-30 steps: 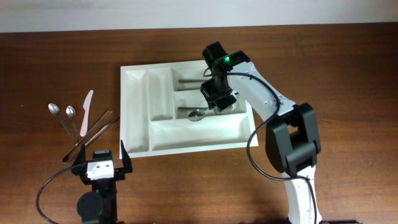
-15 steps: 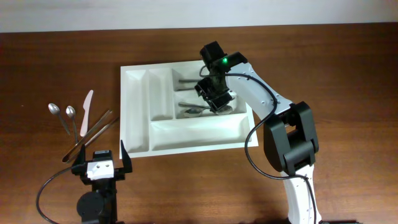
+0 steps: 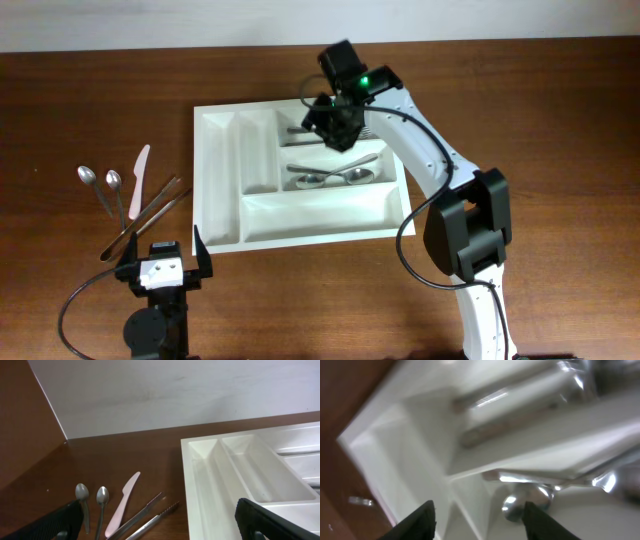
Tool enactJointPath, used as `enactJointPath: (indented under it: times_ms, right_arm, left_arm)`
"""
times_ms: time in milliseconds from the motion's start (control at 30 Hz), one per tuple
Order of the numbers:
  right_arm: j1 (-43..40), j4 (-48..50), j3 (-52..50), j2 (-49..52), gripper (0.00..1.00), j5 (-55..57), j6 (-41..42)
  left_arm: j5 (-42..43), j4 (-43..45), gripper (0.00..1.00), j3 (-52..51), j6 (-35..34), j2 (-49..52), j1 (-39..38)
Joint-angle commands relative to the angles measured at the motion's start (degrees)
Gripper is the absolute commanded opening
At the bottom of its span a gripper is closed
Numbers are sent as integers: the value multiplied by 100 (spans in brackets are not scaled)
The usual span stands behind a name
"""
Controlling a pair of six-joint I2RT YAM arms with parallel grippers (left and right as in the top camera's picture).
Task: Pack container
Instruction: 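Lower the spoon into the middle compartment beside the other spoon and open, then raise the right gripper and retract it to the upper right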
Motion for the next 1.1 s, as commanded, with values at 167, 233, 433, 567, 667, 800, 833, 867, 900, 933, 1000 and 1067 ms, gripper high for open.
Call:
enactJointPath:
  times_ms: [167, 233, 433, 567, 667, 800, 833, 867, 900, 933, 1000, 1067]
  right_arm:
    - [-251, -1069, 1606, 17, 71, 2444, -1880]
    - [-472, -1272, 1801, 17, 72, 2931, -2096]
    - [-1388, -1829, 1770, 20, 79, 3519, -2970]
    - [-2002, -1825, 1718, 26, 81, 3501, -3379]
    - [-2426, -1727, 1718, 48, 83, 3139, -3672]
    - [-2848, -1567, 1716, 131, 85, 2367, -4323]
    - [-2914, -1541, 1716, 157, 85, 2138, -4645]
    - [-2962, -1523, 1716, 197, 88, 1917, -4979]
    - [-2997, -1519, 1716, 247, 89, 1755, -5252]
    - [-3034, -1510, 1716, 297, 91, 1644, -5364]
    - [-3101, -1486, 1716, 409, 95, 1488, -5353]
    - [-3136, -1478, 1716, 527, 99, 1287, -5246]
  left_arm:
    - [-37, -9, 99, -17, 70, -33, -13]
    - [-37, -9, 99, -17, 70, -33, -13]
    - [-37, -9, 99, -17, 70, -33, -13]
    - [-37, -9, 99, -17, 70, -33, -13]
    - [-37, -9, 99, -17, 70, -33, -13]
    - [-37, -9, 99, -17, 70, -33, -13]
    - [-37, -9, 99, -17, 70, -33, -13]
    - [-37, -9, 99, -17, 70, -33, -13]
    - [-37, -9, 99, -17, 70, -33, -13]
    - [-37, -9, 99, -17, 70, -33, -13]
    - [-37, -9, 99, -17, 70, -33, -13]
    - [-37, -9, 99, -17, 70, -33, -13]
